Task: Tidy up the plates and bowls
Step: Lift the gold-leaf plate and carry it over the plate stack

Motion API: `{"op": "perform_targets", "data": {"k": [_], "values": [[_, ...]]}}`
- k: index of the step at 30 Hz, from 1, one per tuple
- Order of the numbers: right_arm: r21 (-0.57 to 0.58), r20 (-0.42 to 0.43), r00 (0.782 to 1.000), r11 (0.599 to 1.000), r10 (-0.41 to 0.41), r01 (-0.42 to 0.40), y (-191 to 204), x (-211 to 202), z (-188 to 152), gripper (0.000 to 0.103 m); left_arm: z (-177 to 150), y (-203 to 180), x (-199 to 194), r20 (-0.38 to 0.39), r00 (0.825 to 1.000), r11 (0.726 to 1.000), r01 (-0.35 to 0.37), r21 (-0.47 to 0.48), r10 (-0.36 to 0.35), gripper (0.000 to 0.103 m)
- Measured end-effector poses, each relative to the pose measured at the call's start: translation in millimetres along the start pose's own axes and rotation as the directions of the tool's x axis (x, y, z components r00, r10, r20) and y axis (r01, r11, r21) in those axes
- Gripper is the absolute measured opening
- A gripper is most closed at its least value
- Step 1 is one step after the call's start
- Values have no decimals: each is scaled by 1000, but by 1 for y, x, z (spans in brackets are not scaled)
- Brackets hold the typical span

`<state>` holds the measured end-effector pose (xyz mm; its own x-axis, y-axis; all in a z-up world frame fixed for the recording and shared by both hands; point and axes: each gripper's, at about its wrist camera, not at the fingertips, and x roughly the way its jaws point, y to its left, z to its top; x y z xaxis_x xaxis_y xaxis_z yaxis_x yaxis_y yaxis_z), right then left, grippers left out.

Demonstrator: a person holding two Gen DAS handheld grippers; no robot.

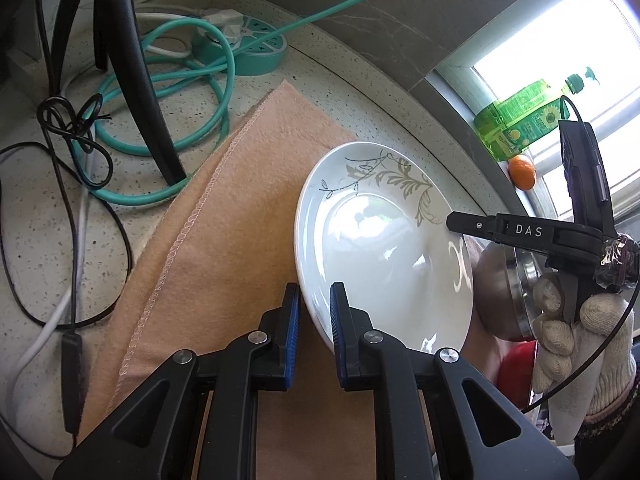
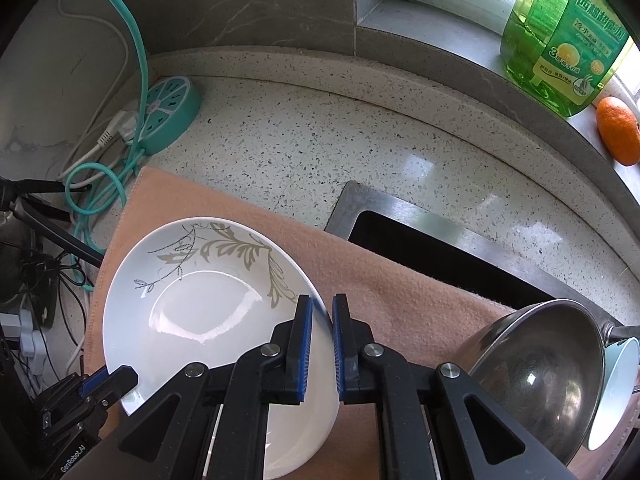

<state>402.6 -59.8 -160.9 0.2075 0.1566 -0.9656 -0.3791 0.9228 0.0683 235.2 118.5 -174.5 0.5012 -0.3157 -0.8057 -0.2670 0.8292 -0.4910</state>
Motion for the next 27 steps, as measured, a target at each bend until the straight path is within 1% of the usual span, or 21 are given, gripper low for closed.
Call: {"op": "perform_targets", "data": {"k": [6,11,13,18,27], "values": [[19,-14,998,998,66,-65,3,-2,-15,9,-1,11,-10,18,1000,1000,-13,-15,13,13],[55,-16,992,991,127,-125,6,-7,-26,9,-4,20,-15,21,999,998,-23,-50,24,13],[56,-14,991,989,136,-135,8,-10,-32,9,-5,25,-17,19,1000,998,-17,-67,19,13],[98,-15,985,981,172,-170,8,-12,-45,9,-8,27,-28,30,999,997,-23,-68,25,13],[141,26,977,967,211,-213,6,-34,-71,9,-17,21,-54,54,998,999,-15,-44,17,13]]}}
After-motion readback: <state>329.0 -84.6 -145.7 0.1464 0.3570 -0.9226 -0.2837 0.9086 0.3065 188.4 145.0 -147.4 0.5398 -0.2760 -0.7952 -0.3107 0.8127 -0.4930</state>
